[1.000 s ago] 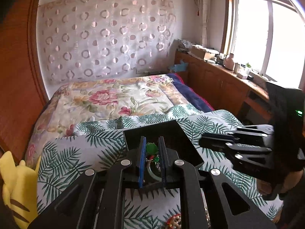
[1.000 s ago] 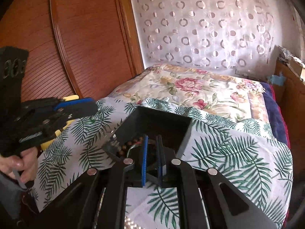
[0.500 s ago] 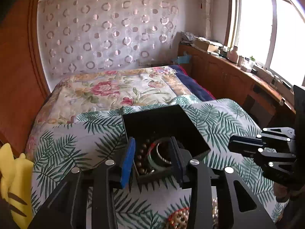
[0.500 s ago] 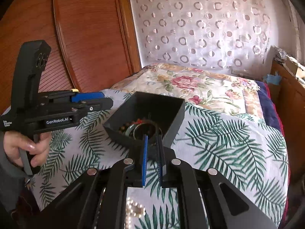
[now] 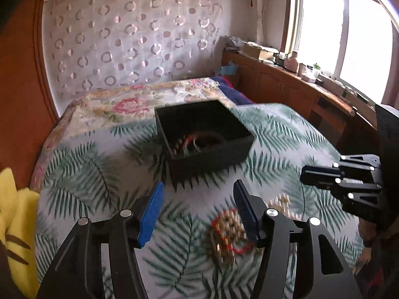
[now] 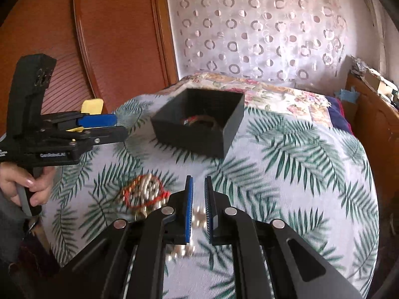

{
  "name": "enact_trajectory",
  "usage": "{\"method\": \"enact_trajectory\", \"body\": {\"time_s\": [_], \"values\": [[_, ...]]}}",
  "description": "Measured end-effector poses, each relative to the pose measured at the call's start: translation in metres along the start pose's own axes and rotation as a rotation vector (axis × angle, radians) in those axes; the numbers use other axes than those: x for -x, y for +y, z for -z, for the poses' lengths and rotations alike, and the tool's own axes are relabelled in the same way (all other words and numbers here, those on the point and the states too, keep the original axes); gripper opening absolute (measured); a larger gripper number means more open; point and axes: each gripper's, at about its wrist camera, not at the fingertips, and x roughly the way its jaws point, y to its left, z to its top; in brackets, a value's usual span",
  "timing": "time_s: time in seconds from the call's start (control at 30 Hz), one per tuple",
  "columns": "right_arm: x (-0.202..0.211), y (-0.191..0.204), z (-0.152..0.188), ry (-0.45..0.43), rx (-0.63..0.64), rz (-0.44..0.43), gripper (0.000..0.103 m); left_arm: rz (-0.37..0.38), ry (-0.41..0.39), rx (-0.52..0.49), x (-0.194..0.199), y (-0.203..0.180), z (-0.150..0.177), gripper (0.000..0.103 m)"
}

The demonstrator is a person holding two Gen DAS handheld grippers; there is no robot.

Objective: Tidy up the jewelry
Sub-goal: 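Withdraw both tools from the box toward the pearl pile, then grasp the red string bracelet with the left tool and lift it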

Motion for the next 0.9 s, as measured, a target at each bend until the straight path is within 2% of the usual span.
{"method": "enact_trajectory", "body": {"time_s": [0.03,0.27,0.33,0.53,0.67,0.9], "values": [[0.001,0.0,0.004,0.003,-0.003,0.004,0.029,0.002,0.008,0.002,0.001,-0.001,0.007,0.055],[0.01,0.001,0.031,0.027,-0.009,0.029,0.031,0.017,0.056,0.006,0.0,-0.007,0.04,0.055],[0.011,0.001,0.038,0.033,-0.014,0.029,0.034,0.027,0.07,0.006,-0.001,-0.009,0.047,0.055],[0.009,0.004,0.056,0.067,-0.016,0.042,0.035,0.054,0.103,-0.01,-0.006,-0.018,0.063,0.047],[0.006,0.005,0.065,0.079,-0.016,0.045,0.035,0.063,0.118,-0.02,-0.011,-0.023,0.063,0.033],[0.005,0.009,0.067,0.064,-0.001,0.064,0.035,0.088,0.124,0.004,-0.02,-0.021,0.054,0.018]]}}
